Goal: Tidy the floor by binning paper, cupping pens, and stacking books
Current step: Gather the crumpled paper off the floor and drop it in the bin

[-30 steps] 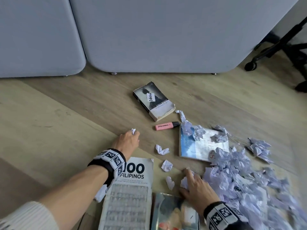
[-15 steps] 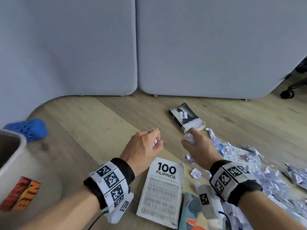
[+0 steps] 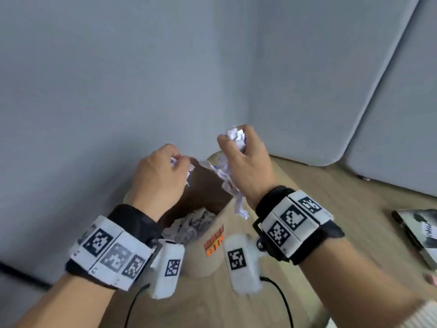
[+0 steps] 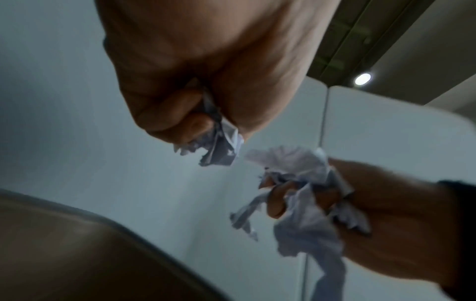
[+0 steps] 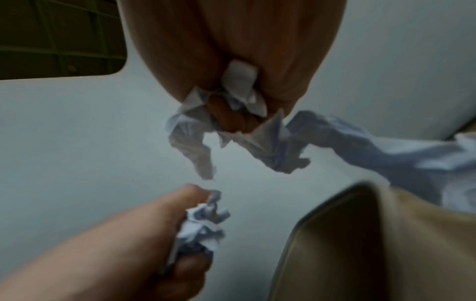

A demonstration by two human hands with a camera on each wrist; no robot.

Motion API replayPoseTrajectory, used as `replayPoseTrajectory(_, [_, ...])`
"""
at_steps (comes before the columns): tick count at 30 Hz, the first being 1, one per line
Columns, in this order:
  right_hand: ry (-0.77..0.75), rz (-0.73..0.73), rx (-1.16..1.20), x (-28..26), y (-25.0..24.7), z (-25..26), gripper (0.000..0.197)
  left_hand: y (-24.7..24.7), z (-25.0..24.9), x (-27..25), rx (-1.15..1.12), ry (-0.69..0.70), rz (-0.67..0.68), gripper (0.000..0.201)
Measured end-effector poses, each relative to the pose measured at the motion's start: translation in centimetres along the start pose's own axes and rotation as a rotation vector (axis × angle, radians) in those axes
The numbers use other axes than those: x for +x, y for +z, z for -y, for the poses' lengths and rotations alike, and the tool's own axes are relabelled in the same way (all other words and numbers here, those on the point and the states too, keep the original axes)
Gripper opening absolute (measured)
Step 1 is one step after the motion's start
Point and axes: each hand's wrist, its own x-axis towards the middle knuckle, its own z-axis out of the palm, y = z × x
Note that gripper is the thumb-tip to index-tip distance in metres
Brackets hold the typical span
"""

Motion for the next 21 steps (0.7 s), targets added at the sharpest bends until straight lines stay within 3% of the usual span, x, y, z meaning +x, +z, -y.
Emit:
replayPoseTrajectory(3, [0.077,0.063,-0.019,0.4,4.5,-2.1,0.036,-0.4,4.0,0.6,0.138,-0.092,0.159,0.031])
replayPoseTrajectory(5, [0.146,0.272,-0.227,0.0,5.8,-3.8,0.061,-0.1,5.6,0.2,0.265,-0.083,0.362,0.039])
replayPoseTrajectory(7, [0.157,0.494,-0.510,-0.7,5.8,-4.9,0.059,0.0,6.7,0.0,0.328,-0.081,0.438,0.040])
replayPoseTrajectory(9, [0.026,0.555,-0.623,-1.0,5.2,-5.3,0.042,0.0,7.5,0.0,0.363,-0.066,0.365,0.034])
replayPoseTrajectory(12, [-0.050,0.516,-0.552,-1.0,4.3,-5.2,0.044,0.1,8.0,-0.7,0.350,-0.053,0.041,0.008])
replayPoseTrajectory(14, [-0.012,0.483,-0.556,-0.7,3.8,-5.5,0.044,0.4,8.3,-1.4,0.448,-0.122,-0.088,0.035])
replayPoseTrajectory(16, [0.042,0.497,-0.657,-0.6,3.3,-5.8,0.045,0.3,8.8,-1.5,0.419,-0.304,-0.017,0.056])
replayPoseTrajectory(18, [0.049,0.531,-0.841,-0.8,2.9,-6.2,0.035,0.3,9.0,-1.1,0.336,-0.397,0.096,0.045])
replayPoseTrajectory(21, [-0.069,0.480,-0.929,-0.9,1.8,-6.0,0.013,0.8,7.4,-0.5,0.248,-0.197,0.066,0.017])
